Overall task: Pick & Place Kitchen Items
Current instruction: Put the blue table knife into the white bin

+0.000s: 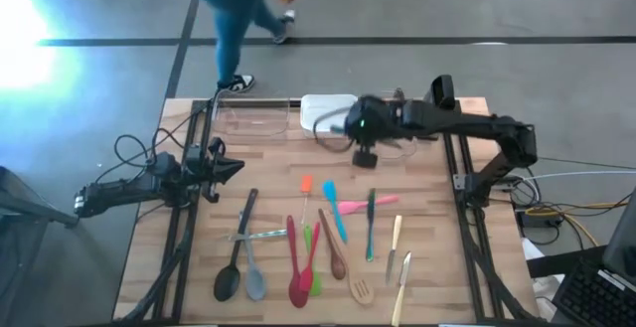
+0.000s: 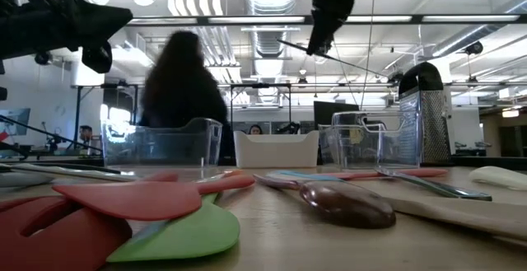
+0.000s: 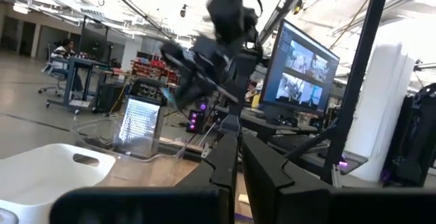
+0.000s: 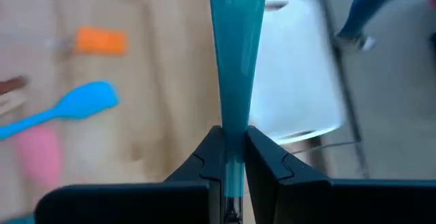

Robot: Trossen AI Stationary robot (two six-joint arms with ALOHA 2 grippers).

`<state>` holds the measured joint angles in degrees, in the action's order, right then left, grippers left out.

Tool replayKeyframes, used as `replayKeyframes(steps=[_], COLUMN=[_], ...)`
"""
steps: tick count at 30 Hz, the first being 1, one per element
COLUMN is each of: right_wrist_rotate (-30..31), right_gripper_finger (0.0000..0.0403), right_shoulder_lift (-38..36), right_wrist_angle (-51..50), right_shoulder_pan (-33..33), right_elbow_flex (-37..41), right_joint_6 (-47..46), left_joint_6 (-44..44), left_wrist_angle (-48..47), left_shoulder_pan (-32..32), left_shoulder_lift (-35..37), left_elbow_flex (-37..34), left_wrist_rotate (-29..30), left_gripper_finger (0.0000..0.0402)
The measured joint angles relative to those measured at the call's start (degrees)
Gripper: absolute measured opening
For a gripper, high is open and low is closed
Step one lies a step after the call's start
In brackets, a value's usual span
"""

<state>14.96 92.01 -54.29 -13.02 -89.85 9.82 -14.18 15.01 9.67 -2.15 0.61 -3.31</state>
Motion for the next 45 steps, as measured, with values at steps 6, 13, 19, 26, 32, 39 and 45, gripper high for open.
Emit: replayKeyframes(steps=[6,13,19,26,32,39,45], right_wrist_rotate=[-1.7,-4.7,-4.5,1.8,4.0,9.3,9.3], right_gripper_finger=[0.0022,0.0022,0.0022,0.0022,0.0022,0.0022,0.0022], right_shoulder_lift=[4.7,15.7,28.4,38.8,43.3,45.1,45.1], right_wrist_angle=[0.5,-2.3,-13.3,-17.8,-17.8,-14.6,-10.2], right_shoulder_pan=[-6.4,-10.1,-12.2,-14.0,-15.2,-14.8,-12.6], right_elbow_flex=[-7.7,-20.8,-35.7,-44.0,-43.9,-43.9,-43.9], right_joint_6=[6.7,15.4,20.4,27.4,29.5,34.3,37.5], left_joint_6=[1.6,2.6,3.3,3.6,5.2,5.4,5.5], left_wrist_angle=[0.0,-0.1,-0.6,-0.6,-0.7,-1.1,-1.2], left_shoulder_pan=[0.0,0.0,0.0,0.0,0.1,0.1,0.1], left_shoulder_lift=[0.0,0.0,0.0,0.0,0.0,0.0,0.0], left_elbow_flex=[0.0,0.0,0.0,0.0,0.0,0.0,0.0], left_wrist_rotate=[0.0,0.0,0.0,0.0,1.0,1.3,1.5], left_gripper_finger=[0.0026,0.0026,0.0026,0.0026,0.0026,0.0026,0.0026])
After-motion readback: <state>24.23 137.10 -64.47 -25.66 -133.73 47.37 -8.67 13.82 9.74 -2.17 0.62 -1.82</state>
